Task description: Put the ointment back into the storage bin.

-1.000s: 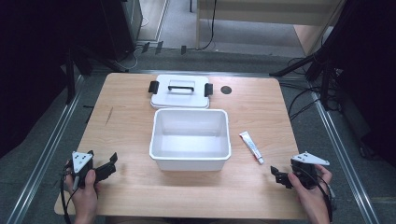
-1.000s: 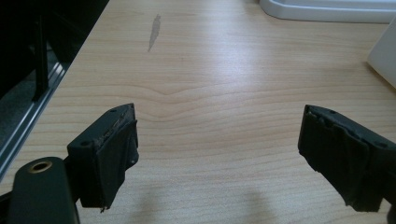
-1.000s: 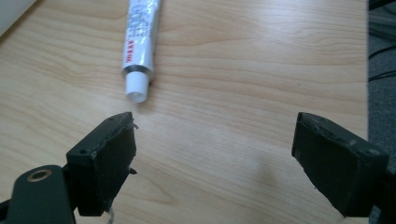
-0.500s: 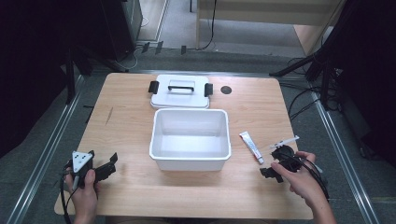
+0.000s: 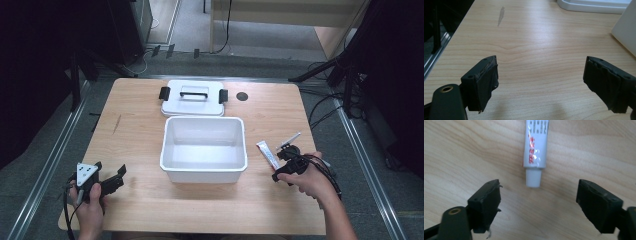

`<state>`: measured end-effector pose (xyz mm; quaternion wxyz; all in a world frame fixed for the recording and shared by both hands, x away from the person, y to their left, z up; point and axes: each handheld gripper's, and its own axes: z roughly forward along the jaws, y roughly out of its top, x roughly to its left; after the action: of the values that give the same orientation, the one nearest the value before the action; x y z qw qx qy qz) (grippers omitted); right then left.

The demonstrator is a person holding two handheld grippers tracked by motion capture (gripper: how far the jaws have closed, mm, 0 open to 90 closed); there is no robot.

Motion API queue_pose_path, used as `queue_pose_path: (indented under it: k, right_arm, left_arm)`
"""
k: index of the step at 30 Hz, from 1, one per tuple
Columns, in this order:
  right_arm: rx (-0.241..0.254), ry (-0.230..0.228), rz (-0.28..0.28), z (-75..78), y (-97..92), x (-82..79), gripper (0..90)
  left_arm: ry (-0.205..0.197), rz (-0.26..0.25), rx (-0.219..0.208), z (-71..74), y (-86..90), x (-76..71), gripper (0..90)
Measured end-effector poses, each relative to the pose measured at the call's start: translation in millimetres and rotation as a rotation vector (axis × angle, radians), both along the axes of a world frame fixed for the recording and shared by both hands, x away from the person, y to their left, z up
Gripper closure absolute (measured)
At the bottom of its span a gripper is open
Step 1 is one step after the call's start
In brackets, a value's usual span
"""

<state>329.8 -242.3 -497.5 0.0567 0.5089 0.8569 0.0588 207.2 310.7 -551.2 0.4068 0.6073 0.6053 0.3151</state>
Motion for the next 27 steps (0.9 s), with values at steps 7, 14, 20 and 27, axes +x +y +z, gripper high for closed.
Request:
queue_pose_path:
  k: [7, 14, 20, 27]
  right_arm:
    - [-0.029, -0.009, -0.044, 4.8, 13.7, 21.9, 38.0]
    - [-0.034, 0.032, -0.071, 1.0, 21.9, 38.5, 49.2]
    - [-0.009, 0.084, -0.111, -2.1, 28.2, 43.6, 62.0]
    - [-0.029, 0.12, -0.129, -5.4, 32.3, 48.1, 68.7]
  left_arm:
    - [0.006, -0.005, -0.007, -0.1, 0.3, 0.8, 13.5]
    - [0.013, -0.01, -0.01, -0.1, 0.7, 1.3, 13.6]
    - [0.013, -0.012, -0.008, -0.4, 0.5, 1.8, 13.6]
    - [0.012, -0.014, -0.007, -0.4, 0.3, 1.8, 13.7]
